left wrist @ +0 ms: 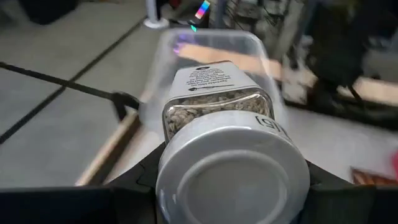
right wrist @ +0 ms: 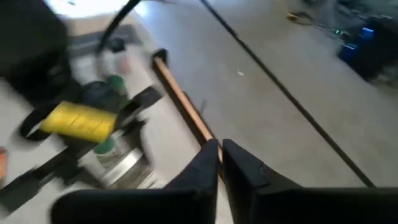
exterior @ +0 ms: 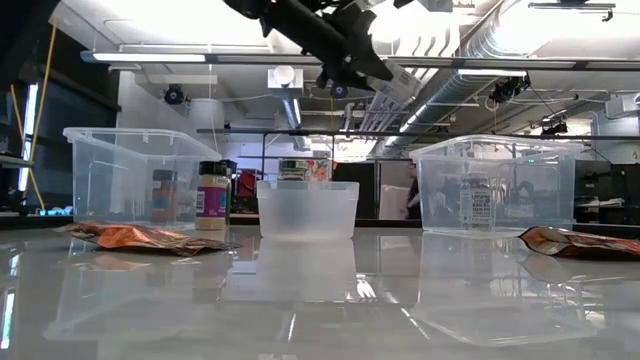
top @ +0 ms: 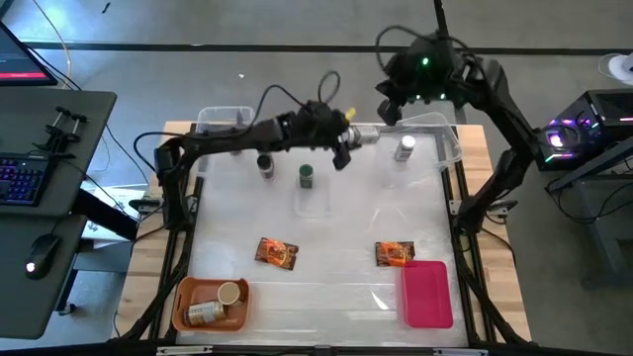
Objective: Sort spices by type
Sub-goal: Put the white seasoning bottle into the right large transparent bin
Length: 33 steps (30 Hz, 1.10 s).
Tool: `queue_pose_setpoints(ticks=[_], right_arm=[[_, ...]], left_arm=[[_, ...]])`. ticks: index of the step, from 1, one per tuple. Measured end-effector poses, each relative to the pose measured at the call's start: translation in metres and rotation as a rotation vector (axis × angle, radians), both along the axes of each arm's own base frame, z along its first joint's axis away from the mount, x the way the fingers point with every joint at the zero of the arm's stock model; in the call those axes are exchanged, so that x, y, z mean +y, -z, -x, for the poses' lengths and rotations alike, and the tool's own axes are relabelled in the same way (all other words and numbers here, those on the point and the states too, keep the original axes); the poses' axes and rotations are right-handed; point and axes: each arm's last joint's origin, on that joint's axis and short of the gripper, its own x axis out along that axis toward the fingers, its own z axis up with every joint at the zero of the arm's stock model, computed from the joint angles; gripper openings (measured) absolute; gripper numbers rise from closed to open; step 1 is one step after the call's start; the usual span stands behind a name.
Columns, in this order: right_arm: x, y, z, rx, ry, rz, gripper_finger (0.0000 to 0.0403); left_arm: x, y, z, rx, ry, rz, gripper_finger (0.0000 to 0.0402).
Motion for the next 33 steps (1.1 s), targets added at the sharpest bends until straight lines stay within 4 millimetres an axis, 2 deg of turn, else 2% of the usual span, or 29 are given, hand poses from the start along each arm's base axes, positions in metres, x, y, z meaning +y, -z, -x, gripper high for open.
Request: queue_pose_setpoints(ticks=[3, 6, 10, 15, 19, 24, 33], right_arm=[[-0.014, 0.000, 0.007, -0.030, -0.063, -0.042, 0.0052], [-0.021, 0.000, 0.012, -0.051, -0.110, -0.077, 0.0097], [-0.018, 0.000, 0.010, -0.064, -0.243, -0.092, 0.0160], [-0.012, 0.009, -0.009, 0.050, -0.438, 0.042, 0.0213], [-0.010, 0.023, -0.027, 0.168, -0.549, 0.103, 0.0221], [-0.014, 0.042, -0.041, 0.351, -0.474, 0.114, 0.0216], [-0.017, 0.047, -0.048, 0.312, -0.405, 0.036, 0.0223]], left_arm=[[0.020, -0.012, 0.006, -0.037, -0.037, -0.010, 0.0165], [0.035, -0.024, 0.012, -0.055, 0.000, -0.058, 0.0165], [0.044, -0.033, 0.017, -0.031, 0.053, -0.165, 0.0165], [0.044, -0.037, 0.019, 0.041, 0.181, -0.308, 0.0165], [0.036, -0.033, 0.017, 0.105, 0.251, -0.374, 0.0165], [0.037, -0.034, 0.018, 0.114, 0.259, -0.406, 0.0164], [0.036, -0.038, 0.021, 0.123, 0.271, -0.464, 0.0164]])
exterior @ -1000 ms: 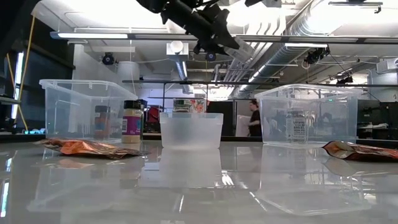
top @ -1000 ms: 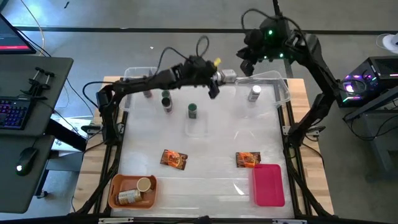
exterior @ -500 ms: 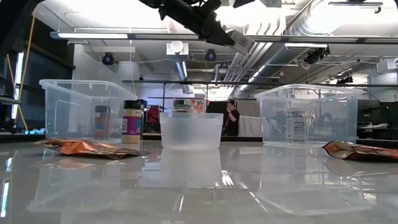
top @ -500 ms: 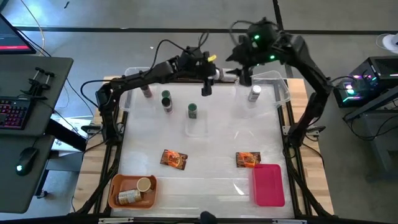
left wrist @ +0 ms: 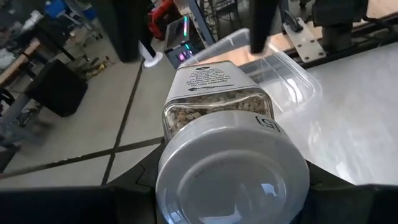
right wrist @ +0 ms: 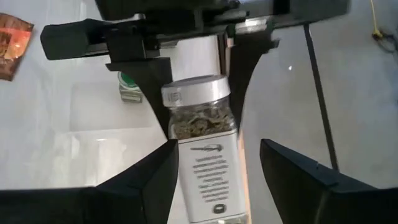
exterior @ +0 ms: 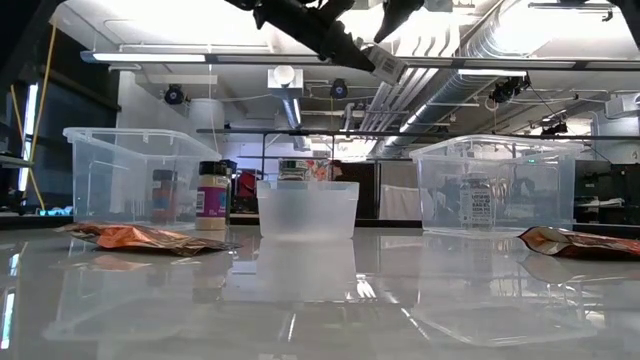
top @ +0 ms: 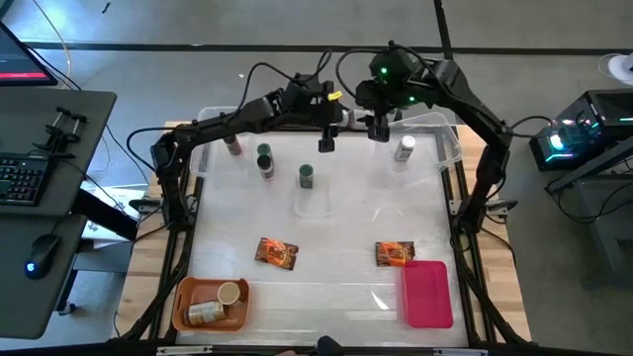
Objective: Sort spices by type
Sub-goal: Put the white seasoning bottle into the right large transparent bin
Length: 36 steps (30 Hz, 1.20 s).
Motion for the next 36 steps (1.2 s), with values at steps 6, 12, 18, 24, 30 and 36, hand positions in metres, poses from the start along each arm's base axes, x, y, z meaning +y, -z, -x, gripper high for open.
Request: queue_pose_setpoints(ticks=[6, 12, 18, 24, 30, 36], right_arm=[[-0.003, -0.003, -0.002, -0.034, 0.102, 0.041, 0.0252], [0.007, 0.001, -0.001, 0.038, 0.021, 0.020, 0.0275], [0.009, 0.001, -0.003, 0.067, -0.006, 0.084, 0.0275], [0.011, 0.001, -0.008, 0.026, -0.046, 0.060, 0.0275], [0.015, 0.018, -0.023, 0.107, -0.095, -0.001, 0.0275], [0.017, 0.025, -0.034, 0.157, -0.071, 0.086, 0.0270]], left_arm=[[0.001, -0.003, 0.003, -0.001, -0.010, -0.007, 0.0164], [0.002, -0.013, 0.011, -0.016, -0.021, -0.015, 0.0164], [-0.003, -0.020, 0.014, -0.029, 0.012, -0.032, 0.0164], [-0.014, -0.016, 0.010, 0.006, 0.054, -0.040, 0.0164], [-0.017, -0.016, 0.009, 0.001, 0.060, -0.045, 0.0164], [-0.020, -0.013, 0.008, 0.026, 0.059, -0.039, 0.0164]])
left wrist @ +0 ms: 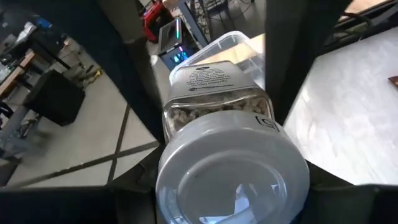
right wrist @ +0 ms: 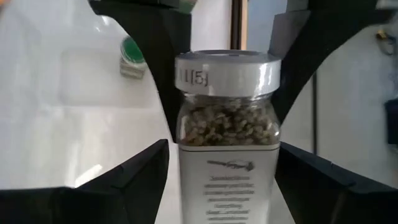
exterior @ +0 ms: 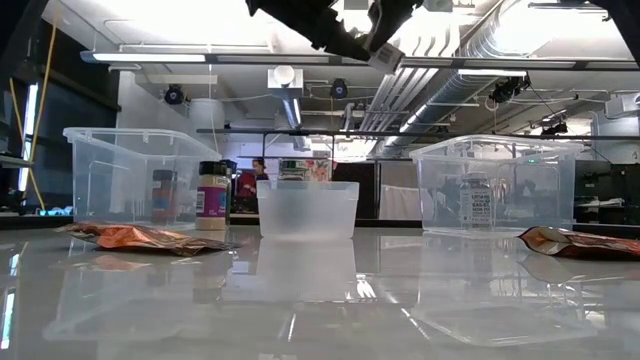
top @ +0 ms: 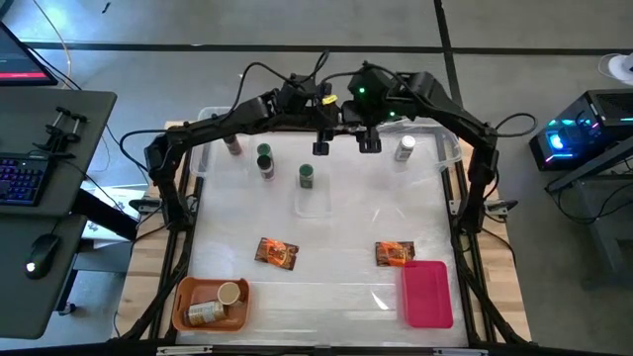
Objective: Sort spices by type
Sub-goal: Put the white seasoning bottle into the right large transparent bin
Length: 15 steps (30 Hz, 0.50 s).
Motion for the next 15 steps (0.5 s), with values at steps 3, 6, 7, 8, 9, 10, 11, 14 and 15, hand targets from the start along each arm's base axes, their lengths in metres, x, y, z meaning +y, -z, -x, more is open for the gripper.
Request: queue_pose_setpoints(ticks=[3, 6, 7, 8, 9, 10, 11, 14, 15], right_arm=[[0.0009, -0.0002, -0.0005, 0.008, 0.001, 0.022, 0.0243], [0.0018, -0.0001, -0.0007, 0.006, 0.013, 0.018, 0.0194], [0.0020, 0.0002, -0.0003, 0.008, 0.018, 0.012, 0.0193], [0.0023, 0.0004, -0.0001, 0.010, 0.022, 0.008, 0.0193], [0.0025, 0.0005, 0.0000, 0.011, 0.023, 0.006, 0.0193], [0.0025, 0.0005, -0.0001, 0.010, 0.022, 0.006, 0.0193], [0.0023, 0.0004, -0.0001, 0.009, 0.022, 0.006, 0.0193], [0.0026, -0.0001, 0.0008, 0.010, 0.023, 0.005, 0.0193], [0.0028, -0.0004, 0.0010, 0.011, 0.022, 0.009, 0.0193]], left_arm=[[-0.0019, -0.0006, -0.0011, -0.006, 0.007, -0.003, 0.0164], [-0.0018, -0.0010, -0.0012, -0.009, 0.006, -0.009, 0.0164], [-0.0019, -0.0010, -0.0013, -0.009, 0.006, -0.009, 0.0164], [-0.0022, -0.0011, -0.0014, -0.011, 0.008, -0.009, 0.0164], [-0.0025, -0.0010, -0.0015, -0.010, 0.009, -0.008, 0.0164], [-0.0025, -0.0010, -0.0015, -0.009, 0.009, -0.008, 0.0164], [-0.0025, -0.0011, -0.0015, -0.011, 0.010, -0.008, 0.0164], [-0.0031, -0.0012, -0.0018, -0.014, 0.008, -0.002, 0.0165], [-0.0036, -0.0013, -0.0021, -0.014, 0.004, -0.003, 0.0173]])
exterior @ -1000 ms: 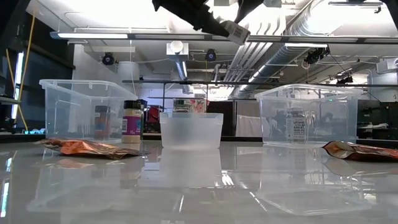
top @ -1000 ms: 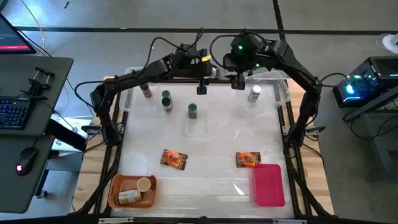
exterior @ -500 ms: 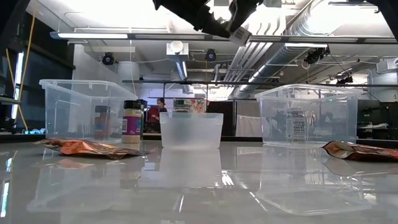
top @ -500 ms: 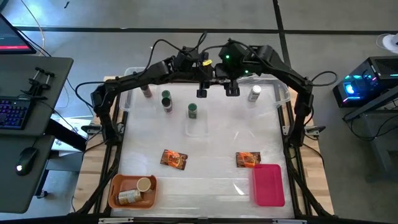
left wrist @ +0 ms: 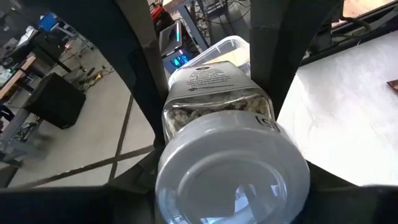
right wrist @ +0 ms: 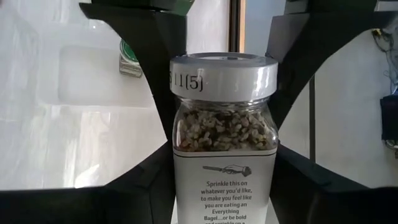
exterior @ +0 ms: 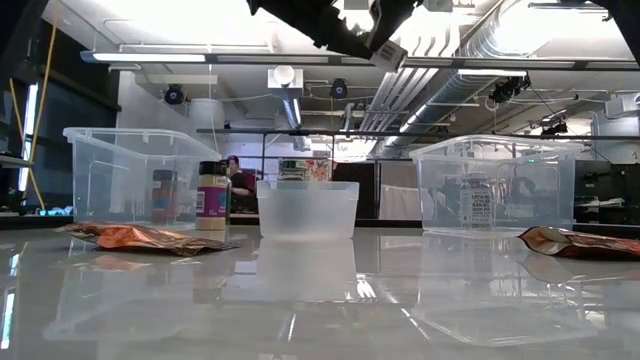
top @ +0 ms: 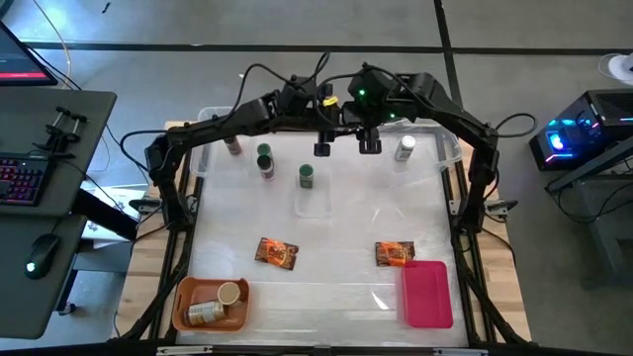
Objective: Sort spices by type
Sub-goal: Put the white seasoning bottle into the right large transparent bin
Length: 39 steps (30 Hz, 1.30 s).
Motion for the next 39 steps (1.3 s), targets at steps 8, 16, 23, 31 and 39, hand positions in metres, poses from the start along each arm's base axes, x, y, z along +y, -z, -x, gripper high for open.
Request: queue_pose_setpoints(ticks=[8, 16, 23, 31, 39], right_arm=[[-0.014, -0.004, 0.016, 0.031, 0.080, 0.036, 0.0193], [-0.035, -0.019, 0.047, -0.074, 0.249, -0.052, 0.0193], [-0.050, -0.026, 0.085, -0.139, 0.442, -0.259, 0.0193], [-0.046, -0.044, 0.119, -0.287, 0.582, -0.237, 0.0193], [-0.024, 0.048, 0.143, -0.543, 0.763, -0.281, 0.0193]], left_arm=[[0.006, 0.004, 0.011, 0.119, -0.235, -0.040, 0.0342], [0.033, 0.007, 0.041, 0.147, -0.330, 0.273, 0.0363], [0.048, 0.016, 0.075, 0.153, -0.379, 0.516, 0.0364], [0.026, 0.035, 0.116, -0.080, -0.386, 0.589, 0.0364], [0.003, 0.031, 0.152, -0.312, -0.447, 0.628, 0.0365]])
